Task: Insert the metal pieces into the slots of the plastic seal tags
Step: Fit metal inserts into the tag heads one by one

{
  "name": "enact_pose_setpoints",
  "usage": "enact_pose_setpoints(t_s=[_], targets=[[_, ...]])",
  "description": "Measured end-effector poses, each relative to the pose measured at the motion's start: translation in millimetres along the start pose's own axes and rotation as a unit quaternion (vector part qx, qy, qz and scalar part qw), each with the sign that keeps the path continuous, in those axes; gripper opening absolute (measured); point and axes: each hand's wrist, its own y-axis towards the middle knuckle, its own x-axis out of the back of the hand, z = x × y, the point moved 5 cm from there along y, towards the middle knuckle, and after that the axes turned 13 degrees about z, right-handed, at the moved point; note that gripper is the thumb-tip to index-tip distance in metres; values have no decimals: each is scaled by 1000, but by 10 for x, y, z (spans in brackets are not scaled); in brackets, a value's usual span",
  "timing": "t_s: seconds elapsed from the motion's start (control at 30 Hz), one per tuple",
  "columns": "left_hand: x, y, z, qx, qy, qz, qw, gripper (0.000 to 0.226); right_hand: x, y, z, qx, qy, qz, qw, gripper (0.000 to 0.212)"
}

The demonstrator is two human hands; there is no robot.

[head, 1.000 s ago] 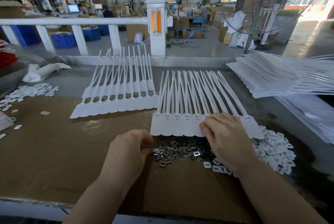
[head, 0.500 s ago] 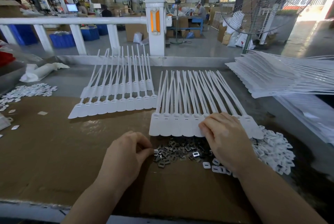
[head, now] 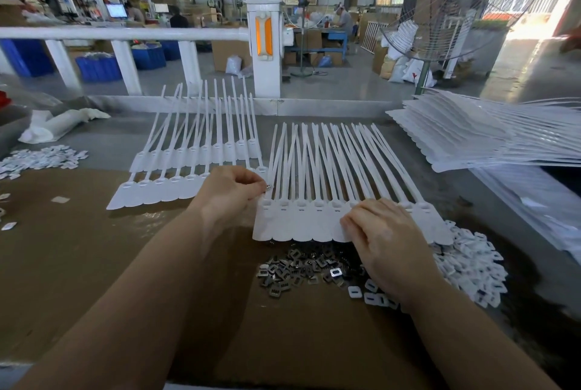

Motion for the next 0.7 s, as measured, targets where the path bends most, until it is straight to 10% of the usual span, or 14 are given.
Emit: enact_pose_setpoints(t_s=[0.7], targets=[[-81, 106, 381, 47, -103, 2, 994, 2, -7, 3, -1, 10, 12, 6, 1000, 35]])
